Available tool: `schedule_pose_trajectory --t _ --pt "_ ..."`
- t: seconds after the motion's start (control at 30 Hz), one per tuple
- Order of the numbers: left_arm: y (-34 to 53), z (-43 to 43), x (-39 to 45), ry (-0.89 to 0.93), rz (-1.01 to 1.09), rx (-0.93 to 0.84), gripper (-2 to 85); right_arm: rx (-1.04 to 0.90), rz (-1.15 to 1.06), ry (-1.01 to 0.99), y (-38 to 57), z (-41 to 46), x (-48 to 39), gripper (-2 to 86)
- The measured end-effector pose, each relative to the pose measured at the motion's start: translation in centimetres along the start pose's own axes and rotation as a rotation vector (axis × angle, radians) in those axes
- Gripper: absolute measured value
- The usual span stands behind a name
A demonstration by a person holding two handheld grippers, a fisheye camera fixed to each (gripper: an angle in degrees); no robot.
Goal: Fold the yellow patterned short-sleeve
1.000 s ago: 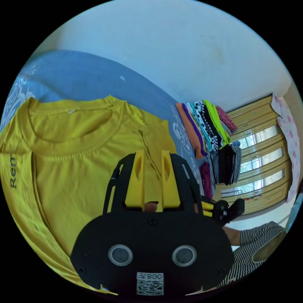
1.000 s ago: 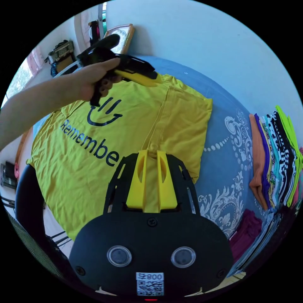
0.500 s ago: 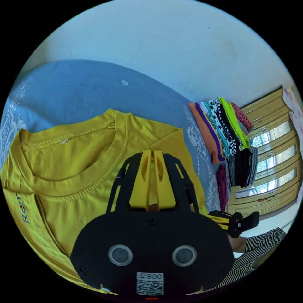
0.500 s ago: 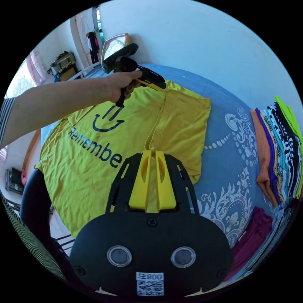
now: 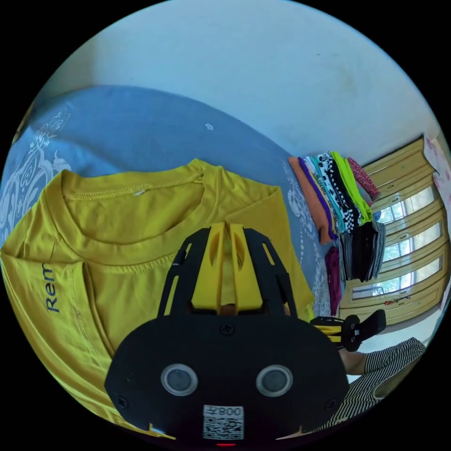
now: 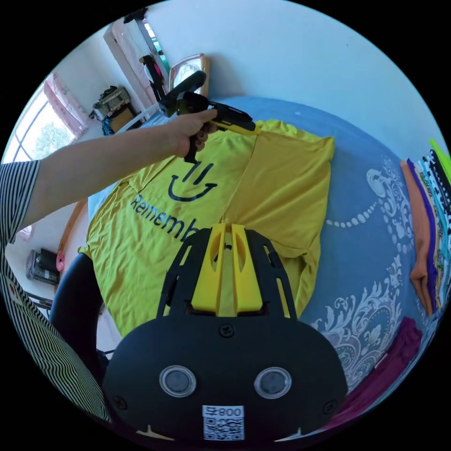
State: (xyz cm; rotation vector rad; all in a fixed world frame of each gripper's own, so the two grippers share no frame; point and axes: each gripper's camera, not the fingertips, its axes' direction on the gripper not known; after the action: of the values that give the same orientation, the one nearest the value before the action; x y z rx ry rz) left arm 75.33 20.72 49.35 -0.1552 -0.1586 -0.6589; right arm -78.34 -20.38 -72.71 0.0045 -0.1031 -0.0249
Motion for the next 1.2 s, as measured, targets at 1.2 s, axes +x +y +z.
schedule_pose_trajectory --t 1.2 --pt "24.8 5.3 -0.8 0.085 0.178 -0.071 0.3 0.085 0.332 -0.052 20.3 -2.5 6.8 0.2"
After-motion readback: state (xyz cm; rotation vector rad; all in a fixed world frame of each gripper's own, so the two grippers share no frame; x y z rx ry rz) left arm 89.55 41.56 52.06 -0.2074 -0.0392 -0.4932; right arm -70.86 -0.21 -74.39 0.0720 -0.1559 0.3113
